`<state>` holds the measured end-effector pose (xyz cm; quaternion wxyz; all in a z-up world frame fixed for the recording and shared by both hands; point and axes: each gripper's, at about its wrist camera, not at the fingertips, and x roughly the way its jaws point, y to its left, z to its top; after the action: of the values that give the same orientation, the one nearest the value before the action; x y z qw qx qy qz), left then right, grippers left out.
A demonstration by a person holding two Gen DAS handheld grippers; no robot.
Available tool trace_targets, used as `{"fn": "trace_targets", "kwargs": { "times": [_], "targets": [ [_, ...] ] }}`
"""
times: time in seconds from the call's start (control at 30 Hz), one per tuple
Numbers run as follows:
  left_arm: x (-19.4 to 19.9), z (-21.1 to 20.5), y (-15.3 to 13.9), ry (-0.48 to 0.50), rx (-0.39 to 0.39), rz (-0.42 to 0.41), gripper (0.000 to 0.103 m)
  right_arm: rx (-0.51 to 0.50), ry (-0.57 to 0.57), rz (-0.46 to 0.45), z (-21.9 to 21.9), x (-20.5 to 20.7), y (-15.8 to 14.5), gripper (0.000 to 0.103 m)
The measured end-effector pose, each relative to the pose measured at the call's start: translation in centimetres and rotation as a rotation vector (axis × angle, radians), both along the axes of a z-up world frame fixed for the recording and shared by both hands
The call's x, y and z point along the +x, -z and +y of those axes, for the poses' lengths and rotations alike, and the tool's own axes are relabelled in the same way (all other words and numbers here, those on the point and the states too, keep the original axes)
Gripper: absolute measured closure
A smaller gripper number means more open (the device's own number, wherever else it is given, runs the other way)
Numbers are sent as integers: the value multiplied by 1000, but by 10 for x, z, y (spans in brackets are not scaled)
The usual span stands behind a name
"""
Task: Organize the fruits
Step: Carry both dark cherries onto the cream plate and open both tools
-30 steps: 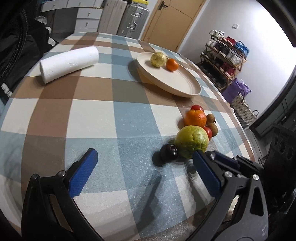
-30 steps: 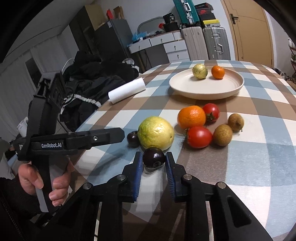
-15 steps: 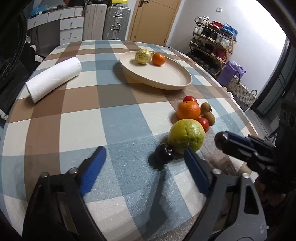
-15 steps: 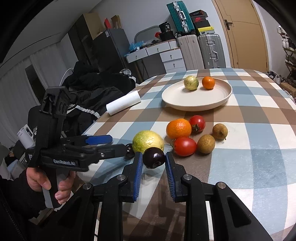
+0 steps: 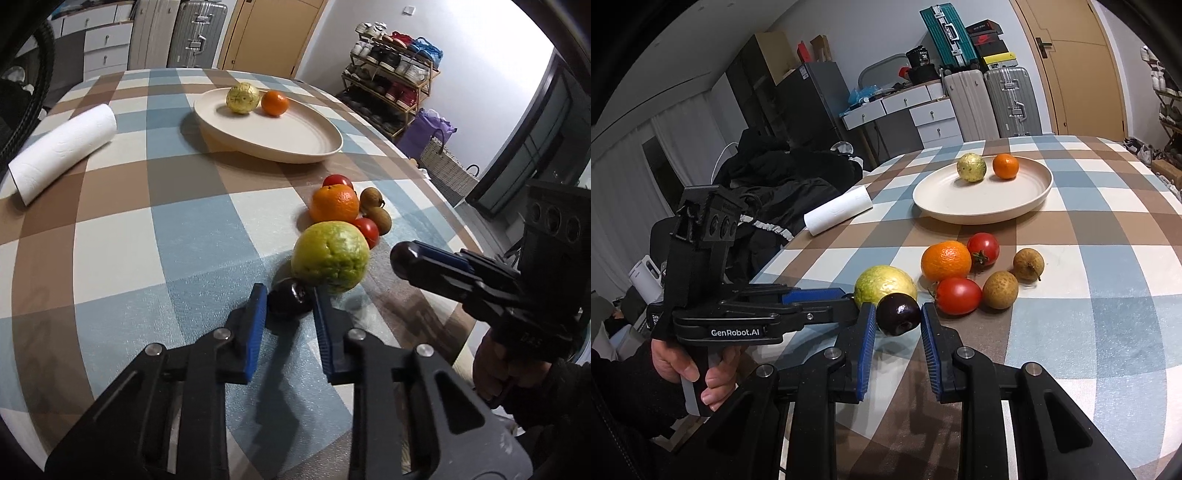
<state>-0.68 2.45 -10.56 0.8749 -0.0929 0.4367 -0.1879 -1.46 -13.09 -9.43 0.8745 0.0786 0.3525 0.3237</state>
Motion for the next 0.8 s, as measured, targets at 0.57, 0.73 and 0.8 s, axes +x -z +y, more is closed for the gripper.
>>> {"fn": "trace_targets", "kwargs": {
  "times": [0.57,0.73,0.8],
  "targets": [
    [10,44,-32,-82,-165,-38,80,42,31,-25,-14,15,-17,78],
    [26,51,-54,-104,-180,-96,80,49,46,-33,-20,30,-23,78],
    [36,53,-62,-108,-197,-115,80,54,51,-32,-23,37,-26,78]
  ]
}}
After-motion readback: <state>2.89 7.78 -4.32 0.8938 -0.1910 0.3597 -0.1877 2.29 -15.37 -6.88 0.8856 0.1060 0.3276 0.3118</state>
